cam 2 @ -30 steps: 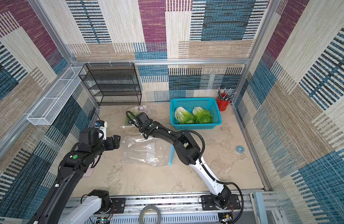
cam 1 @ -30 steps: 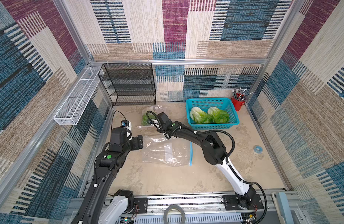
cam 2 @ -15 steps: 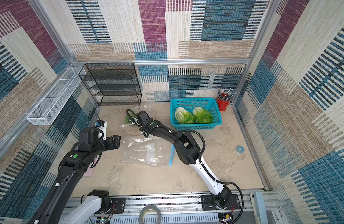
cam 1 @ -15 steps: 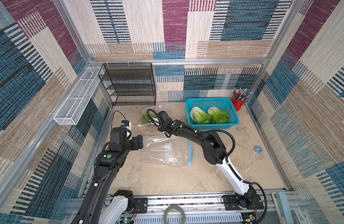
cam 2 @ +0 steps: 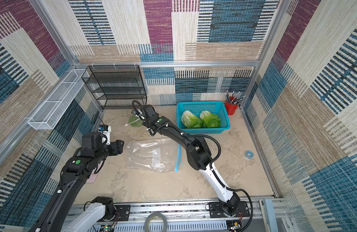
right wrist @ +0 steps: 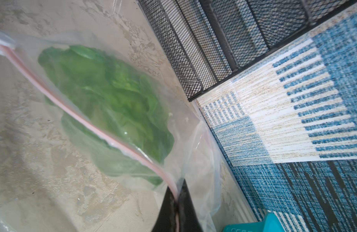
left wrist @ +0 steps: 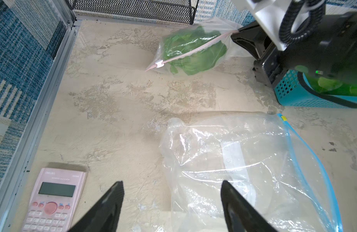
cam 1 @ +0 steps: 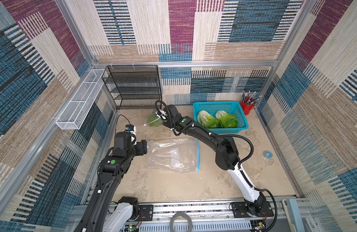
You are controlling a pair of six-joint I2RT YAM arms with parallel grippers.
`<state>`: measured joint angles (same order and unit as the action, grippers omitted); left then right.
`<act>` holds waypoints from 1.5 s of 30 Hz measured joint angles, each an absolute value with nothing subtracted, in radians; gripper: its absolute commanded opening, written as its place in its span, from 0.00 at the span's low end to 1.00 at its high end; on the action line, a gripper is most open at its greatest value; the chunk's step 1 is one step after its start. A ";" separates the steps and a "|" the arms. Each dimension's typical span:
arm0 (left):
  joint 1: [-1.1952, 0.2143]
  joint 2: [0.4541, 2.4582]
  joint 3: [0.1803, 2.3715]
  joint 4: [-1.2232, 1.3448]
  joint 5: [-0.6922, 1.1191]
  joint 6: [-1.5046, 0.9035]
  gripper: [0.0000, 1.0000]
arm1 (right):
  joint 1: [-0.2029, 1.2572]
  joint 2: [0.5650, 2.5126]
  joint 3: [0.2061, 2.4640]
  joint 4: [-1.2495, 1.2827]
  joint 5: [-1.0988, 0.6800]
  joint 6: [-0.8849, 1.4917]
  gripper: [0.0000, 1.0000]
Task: Open the zip-top bag and take out the chinese cabbages
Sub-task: Adjust the zipper food storage bag in the zipper food storage bag.
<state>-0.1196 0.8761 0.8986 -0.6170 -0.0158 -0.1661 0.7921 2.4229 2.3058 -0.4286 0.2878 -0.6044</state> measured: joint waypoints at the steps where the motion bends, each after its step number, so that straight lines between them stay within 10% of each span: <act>1: -0.119 0.875 0.897 -0.617 -0.015 -0.166 0.74 | 0.792 2.418 2.310 -0.435 0.288 -0.598 0.00; 29: -0.104 0.714 0.839 -0.529 0.057 -0.165 0.48 | 0.774 2.137 2.331 -0.574 0.188 -0.465 0.00; 45: -0.093 0.537 0.749 -0.354 0.255 -0.166 0.46 | 0.774 1.628 1.674 -0.429 -0.079 -0.311 0.00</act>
